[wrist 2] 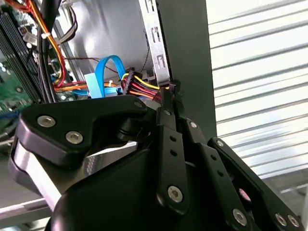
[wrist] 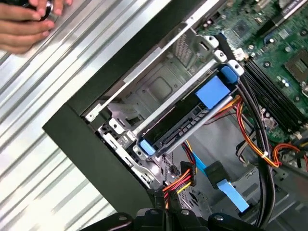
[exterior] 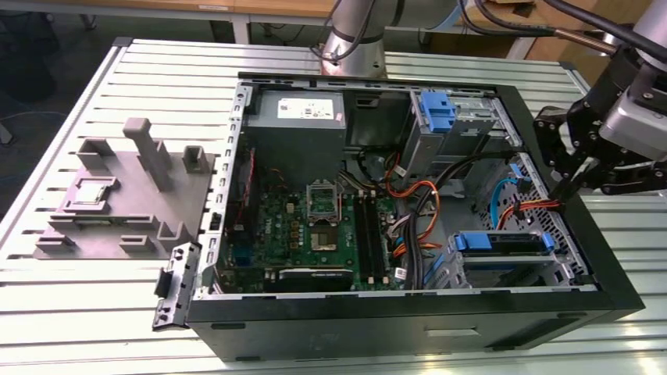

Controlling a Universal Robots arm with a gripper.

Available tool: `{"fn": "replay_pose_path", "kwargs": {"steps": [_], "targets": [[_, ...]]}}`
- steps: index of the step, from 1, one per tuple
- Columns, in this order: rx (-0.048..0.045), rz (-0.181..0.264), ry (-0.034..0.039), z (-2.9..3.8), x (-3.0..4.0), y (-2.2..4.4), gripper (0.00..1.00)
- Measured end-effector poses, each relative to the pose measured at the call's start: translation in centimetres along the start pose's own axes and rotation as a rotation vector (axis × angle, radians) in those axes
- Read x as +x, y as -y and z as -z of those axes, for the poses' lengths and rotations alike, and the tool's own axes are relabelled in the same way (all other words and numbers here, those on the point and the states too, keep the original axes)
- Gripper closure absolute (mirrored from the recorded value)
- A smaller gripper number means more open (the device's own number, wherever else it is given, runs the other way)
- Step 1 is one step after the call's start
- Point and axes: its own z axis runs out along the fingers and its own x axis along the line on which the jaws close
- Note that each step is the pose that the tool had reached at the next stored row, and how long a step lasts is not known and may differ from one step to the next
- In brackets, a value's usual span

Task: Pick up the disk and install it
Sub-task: 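Insert the first disk wire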

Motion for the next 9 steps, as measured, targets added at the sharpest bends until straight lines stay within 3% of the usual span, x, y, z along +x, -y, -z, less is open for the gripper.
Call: {"fn": "replay_pose_path", "kwargs": {"steps": [4,5,9], "targets": [[0.0043,0.053,-0.0029,-0.03,0.0,-0.01,0.82],[0.0056,0.067,-0.0038,-0.05,0.0,-0.01,0.75],[0.0113,0.119,-0.0078,-0.1,-0.01,-0.01,0.75]]}}
